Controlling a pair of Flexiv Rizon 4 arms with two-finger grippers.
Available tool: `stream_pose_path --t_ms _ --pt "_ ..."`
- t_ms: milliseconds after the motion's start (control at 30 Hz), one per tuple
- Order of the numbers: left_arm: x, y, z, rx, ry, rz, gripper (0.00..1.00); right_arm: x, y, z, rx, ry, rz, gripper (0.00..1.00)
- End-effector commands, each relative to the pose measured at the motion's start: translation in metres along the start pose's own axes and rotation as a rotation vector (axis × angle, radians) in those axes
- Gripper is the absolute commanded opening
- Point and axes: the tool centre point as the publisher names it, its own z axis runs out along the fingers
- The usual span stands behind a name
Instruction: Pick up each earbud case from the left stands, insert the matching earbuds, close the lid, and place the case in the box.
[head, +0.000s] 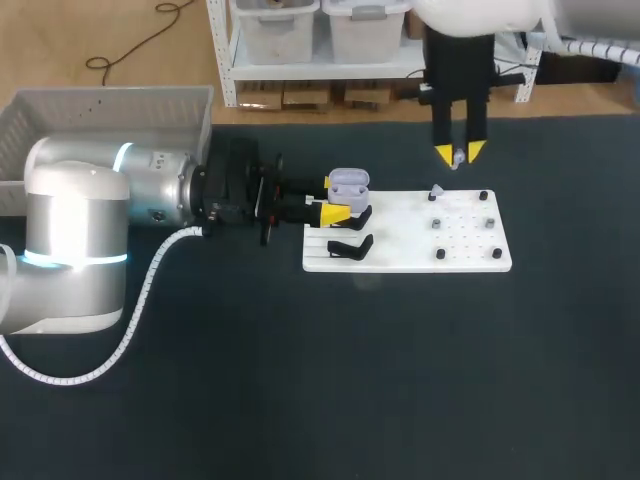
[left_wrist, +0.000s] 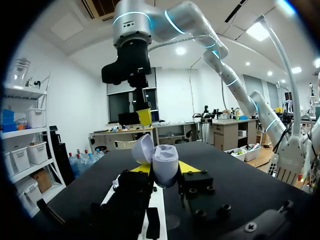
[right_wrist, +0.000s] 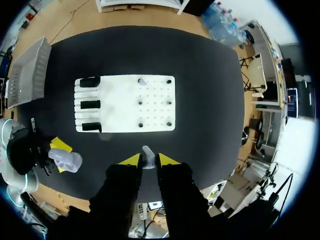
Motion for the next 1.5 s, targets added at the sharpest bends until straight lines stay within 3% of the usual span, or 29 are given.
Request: stream_pose_path --t_ms 33,767,867,933,1200,1500 --pt "0.000 -0.002 0.000 -0.006 0.000 0.002 0.00 0.019 0.006 0.001 -0.044 -0.027 0.002 0.00" --pt "0.000 -0.002 0.000 -0.006 0.000 0.002 0.00 0.024 0.013 -0.003 -0.035 -0.036 0.000 0.00" --pt "0.000 -0.002 0.000 -0.006 0.000 0.002 0.00 0.028 0.021 -0.013 0.016 -0.034 0.058 0.00" --pt "0.000 -0.002 0.000 -0.006 0.000 0.002 0.00 0.032 0.027 -0.021 -0.005 -0.001 0.077 0.00" --pt "0.000 -0.002 0.000 -0.006 0.000 0.002 0.00 0.046 0.049 -0.040 0.051 0.048 0.304 0.00" --pt "0.000 -0.002 0.000 -0.006 0.000 0.002 0.00 0.055 0.080 -0.041 0.099 0.054 0.437 0.00"
